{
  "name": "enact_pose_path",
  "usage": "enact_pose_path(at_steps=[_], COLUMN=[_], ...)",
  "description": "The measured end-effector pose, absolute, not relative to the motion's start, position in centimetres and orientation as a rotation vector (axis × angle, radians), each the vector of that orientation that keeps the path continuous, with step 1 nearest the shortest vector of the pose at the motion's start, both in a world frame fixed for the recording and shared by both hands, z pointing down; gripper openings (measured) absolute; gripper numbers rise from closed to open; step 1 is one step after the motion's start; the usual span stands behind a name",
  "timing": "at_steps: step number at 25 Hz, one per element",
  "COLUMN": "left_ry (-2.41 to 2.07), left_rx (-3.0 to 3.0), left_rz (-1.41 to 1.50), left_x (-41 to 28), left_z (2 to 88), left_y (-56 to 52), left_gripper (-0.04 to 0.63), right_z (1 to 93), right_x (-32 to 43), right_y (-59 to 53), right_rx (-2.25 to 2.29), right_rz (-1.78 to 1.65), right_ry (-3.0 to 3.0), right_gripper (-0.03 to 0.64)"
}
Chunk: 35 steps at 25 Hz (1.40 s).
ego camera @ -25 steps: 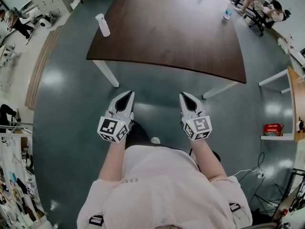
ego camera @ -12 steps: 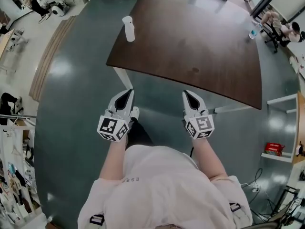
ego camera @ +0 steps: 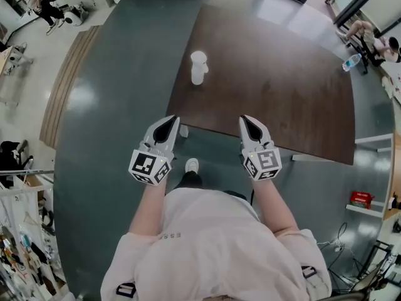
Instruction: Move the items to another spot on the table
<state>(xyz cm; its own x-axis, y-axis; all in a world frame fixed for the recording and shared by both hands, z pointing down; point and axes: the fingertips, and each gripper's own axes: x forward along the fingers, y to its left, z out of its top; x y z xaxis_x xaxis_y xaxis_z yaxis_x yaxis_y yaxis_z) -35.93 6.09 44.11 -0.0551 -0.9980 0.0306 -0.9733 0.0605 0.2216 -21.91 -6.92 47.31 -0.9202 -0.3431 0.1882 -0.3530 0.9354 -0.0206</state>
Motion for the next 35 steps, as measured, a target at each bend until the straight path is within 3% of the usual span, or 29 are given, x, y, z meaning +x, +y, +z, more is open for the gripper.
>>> enact_pose_path(at_steps=[5, 8, 12, 14, 22, 32, 33, 35], left_ry=[-2.148, -2.146, -2.162, -2.185, -2.28, -2.281, -2.284, -2.297], left_rx=[2.029, 2.011, 1.967, 1.946, 1.866, 1.779, 1.775, 1.775], left_rz=[-0.219, -0.219, -0.222, -0.223, -0.205, -0.201, -0.2, -0.191], left_x=[-41.1, -42.8, -44.9, -46.0, -50.3, -51.7, -51.6, -51.6], left_z=[43.9, 44.5, 45.1, 45.5, 47.7, 52.2, 52.2, 51.9], left_y=[4.3, 3.3, 1.7, 1.0, -0.9, -1.4, -1.3, -1.2], left_gripper=[0.017, 0.017, 0.017, 0.017, 0.016, 0.017, 0.017, 0.017], right_z=[46.5, 47.0, 48.1, 49.1, 54.6, 59.0, 59.0, 59.0], right_x=[-28.4, -31.1, -34.5, -36.3, -43.3, -46.7, -46.7, -46.6], right_y=[-7.7, -8.8, -11.4, -12.6, -15.6, -15.1, -15.1, -15.2], right_rx=[0.461, 0.416, 0.406, 0.397, 0.318, 0.201, 0.201, 0.193], right_rz=[0.067, 0.083, 0.11, 0.103, 0.098, 0.14, 0.142, 0.148], right_ry=[-2.917, -2.9, -2.878, -2.868, -2.841, -2.839, -2.84, -2.837], right_gripper=[-0.003, 0.062, 0.256, 0.311, 0.42, 0.413, 0.381, 0.253])
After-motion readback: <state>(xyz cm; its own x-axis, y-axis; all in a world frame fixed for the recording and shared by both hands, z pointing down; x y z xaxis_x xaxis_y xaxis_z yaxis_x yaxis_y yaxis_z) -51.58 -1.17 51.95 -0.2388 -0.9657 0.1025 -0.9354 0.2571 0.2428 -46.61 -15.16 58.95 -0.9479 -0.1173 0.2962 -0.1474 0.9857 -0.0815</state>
